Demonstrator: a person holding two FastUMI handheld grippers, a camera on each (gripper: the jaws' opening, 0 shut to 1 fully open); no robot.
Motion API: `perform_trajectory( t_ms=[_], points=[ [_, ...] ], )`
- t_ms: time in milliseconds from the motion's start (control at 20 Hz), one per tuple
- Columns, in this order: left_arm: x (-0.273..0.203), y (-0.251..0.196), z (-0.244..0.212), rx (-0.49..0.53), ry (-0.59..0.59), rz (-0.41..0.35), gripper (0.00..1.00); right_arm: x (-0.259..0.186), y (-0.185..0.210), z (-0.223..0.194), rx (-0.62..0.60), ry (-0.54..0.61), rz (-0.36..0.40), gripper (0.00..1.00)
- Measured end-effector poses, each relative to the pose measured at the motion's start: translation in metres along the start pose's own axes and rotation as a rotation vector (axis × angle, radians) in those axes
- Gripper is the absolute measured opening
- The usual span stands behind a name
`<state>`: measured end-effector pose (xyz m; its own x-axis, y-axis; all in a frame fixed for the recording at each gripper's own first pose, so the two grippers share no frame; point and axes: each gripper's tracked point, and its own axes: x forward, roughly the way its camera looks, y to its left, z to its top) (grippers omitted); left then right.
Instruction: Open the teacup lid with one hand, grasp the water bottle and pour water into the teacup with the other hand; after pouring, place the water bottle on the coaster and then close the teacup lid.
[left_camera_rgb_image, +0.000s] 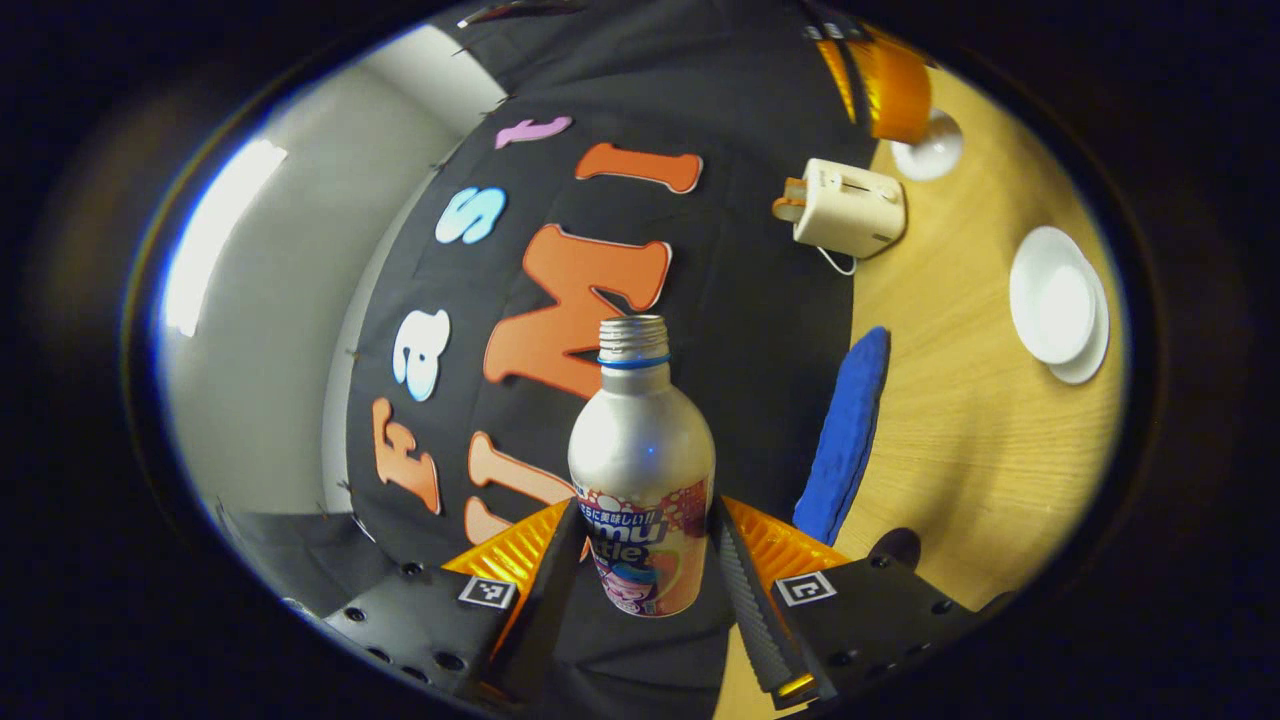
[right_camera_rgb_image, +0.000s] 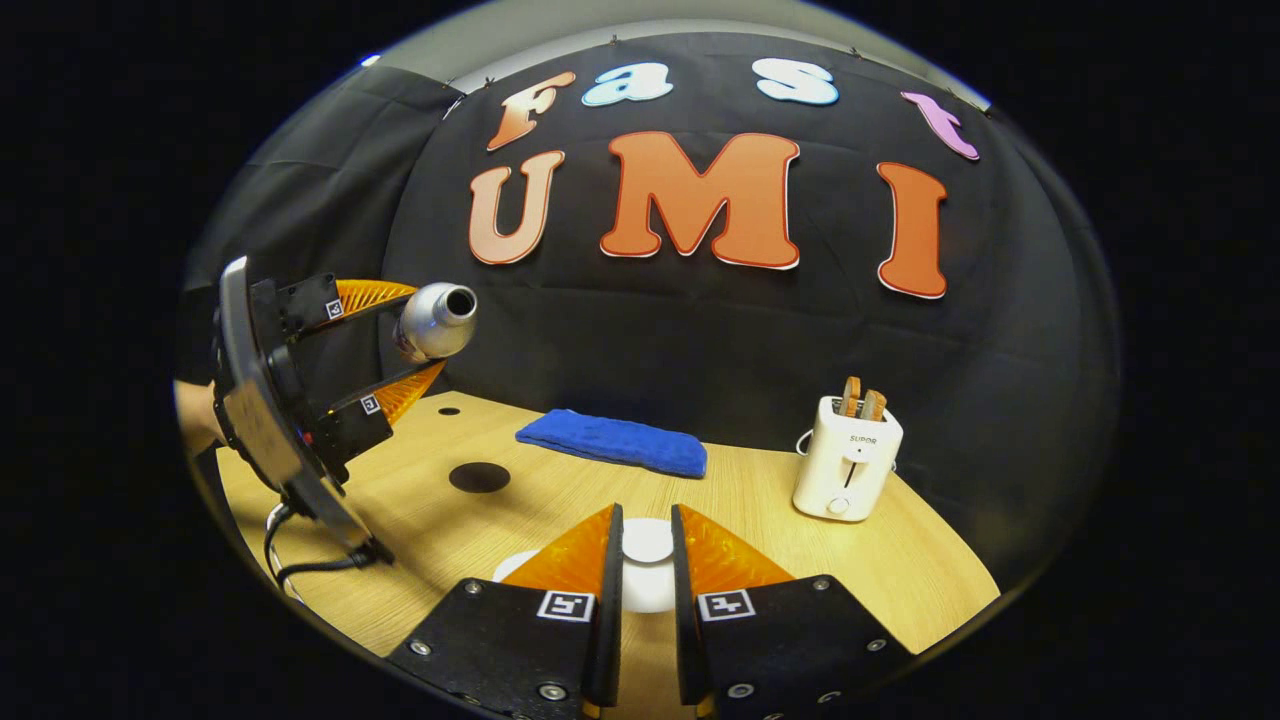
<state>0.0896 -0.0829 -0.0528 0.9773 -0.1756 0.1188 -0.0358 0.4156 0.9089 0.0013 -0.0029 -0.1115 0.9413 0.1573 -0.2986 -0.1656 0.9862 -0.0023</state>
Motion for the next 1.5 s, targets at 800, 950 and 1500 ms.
perform_trajectory(
  t_ms=[800,950,1500],
  points=[
    [0.050,-0.055,-0.096,-1.037,0.337,-0.016,0.81,0.012,0.006,0.005,-0.007,0.003,-0.012,0.24],
    [0.056,-0.077,-0.104,-1.122,0.377,-0.065,0.81,0.014,0.006,0.002,0.000,0.007,-0.012,0.23],
    [0.067,-0.138,-0.122,-1.154,0.456,-0.197,0.81,0.029,0.019,-0.017,0.000,0.056,0.027,0.23]
  ],
)
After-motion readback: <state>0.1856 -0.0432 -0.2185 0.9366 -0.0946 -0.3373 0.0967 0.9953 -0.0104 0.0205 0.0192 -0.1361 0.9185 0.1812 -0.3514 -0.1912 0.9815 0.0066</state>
